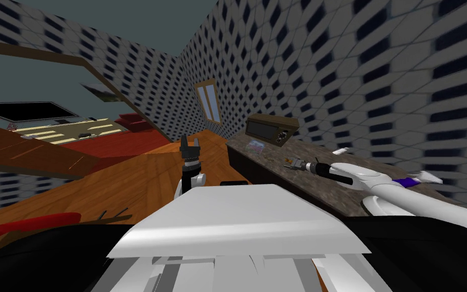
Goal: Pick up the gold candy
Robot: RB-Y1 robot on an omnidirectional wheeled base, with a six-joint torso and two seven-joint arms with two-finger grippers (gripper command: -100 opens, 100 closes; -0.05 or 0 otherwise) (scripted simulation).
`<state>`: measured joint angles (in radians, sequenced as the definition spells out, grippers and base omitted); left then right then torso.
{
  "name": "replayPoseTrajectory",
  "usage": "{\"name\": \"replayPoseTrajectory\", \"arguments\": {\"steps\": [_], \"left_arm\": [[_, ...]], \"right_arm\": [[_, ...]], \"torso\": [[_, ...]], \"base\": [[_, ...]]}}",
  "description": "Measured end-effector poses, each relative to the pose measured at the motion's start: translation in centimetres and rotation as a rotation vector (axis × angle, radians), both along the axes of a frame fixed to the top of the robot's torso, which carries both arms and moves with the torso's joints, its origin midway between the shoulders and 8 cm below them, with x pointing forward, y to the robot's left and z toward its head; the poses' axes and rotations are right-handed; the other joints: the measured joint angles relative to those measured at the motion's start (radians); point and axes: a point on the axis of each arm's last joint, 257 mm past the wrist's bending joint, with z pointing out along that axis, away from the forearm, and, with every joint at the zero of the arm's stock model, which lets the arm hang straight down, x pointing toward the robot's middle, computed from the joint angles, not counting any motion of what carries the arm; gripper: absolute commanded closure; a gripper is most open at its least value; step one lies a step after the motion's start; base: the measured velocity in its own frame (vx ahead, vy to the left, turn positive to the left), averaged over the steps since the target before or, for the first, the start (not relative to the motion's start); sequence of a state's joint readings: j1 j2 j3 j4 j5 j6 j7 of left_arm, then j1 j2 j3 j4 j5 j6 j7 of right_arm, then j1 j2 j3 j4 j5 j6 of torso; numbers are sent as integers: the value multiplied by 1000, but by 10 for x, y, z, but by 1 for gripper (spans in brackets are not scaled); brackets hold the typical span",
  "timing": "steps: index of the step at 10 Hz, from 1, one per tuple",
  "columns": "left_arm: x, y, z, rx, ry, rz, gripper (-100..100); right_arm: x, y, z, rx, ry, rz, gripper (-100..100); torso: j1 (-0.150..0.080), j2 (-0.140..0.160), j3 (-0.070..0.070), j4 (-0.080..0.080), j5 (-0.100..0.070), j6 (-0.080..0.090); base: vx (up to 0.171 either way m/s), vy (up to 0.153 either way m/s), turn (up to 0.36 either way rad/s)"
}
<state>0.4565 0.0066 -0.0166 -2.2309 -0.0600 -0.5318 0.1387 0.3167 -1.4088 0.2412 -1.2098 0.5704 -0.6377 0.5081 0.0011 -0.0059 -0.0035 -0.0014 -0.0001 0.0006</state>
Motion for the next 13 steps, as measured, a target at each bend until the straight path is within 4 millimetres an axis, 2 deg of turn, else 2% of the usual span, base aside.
{"name": "replayPoseTrajectory", "arguments": {"steps": [3, 4, 5, 8, 10, 12, 13], "left_arm": [[0, 0, 0, 0, 0, 0, 0], [0, 0, 0, 0, 0, 0, 0], [0, 0, 0, 0, 0, 0, 0], [0, 0, 0, 0, 0, 0, 0], [0, 0, 0, 0, 0, 0, 0], [0, 0, 0, 0, 0, 0, 0], [0, 0, 0, 0, 0, 0, 0]], "right_arm": [[-25, -49, -7, -112, 66, -34, -100], [-34, -57, -6, -134, 81, -40, -100], [-45, -74, -7, -171, 103, -52, -100], [-90, -124, -12, -293, 201, -86, -100], [-113, -132, -17, -333, 253, -96, -100], [-122, -140, -22, -343, 271, -102, -100], [-122, -140, -22, -343, 273, -101, 0]], "torso": [[0, 2, 1, 1, 0, 0], [0, 3, 2, 1, 0, 0], [0, 3, 2, 1, 0, 0], [-1, 0, 0, 0, 0, 0], [0, 1, 1, 0, 0, 0], [-1, 5, 3, 1, 0, 0], [-1, 6, 4, 1, 0, 0]], "base": [[62, 15, 42], [59, 17, 55], [103, 16, 85], [106, 5, 65], [55, 9, 20], [10, 2, 7], [0, 0, 0]]}}
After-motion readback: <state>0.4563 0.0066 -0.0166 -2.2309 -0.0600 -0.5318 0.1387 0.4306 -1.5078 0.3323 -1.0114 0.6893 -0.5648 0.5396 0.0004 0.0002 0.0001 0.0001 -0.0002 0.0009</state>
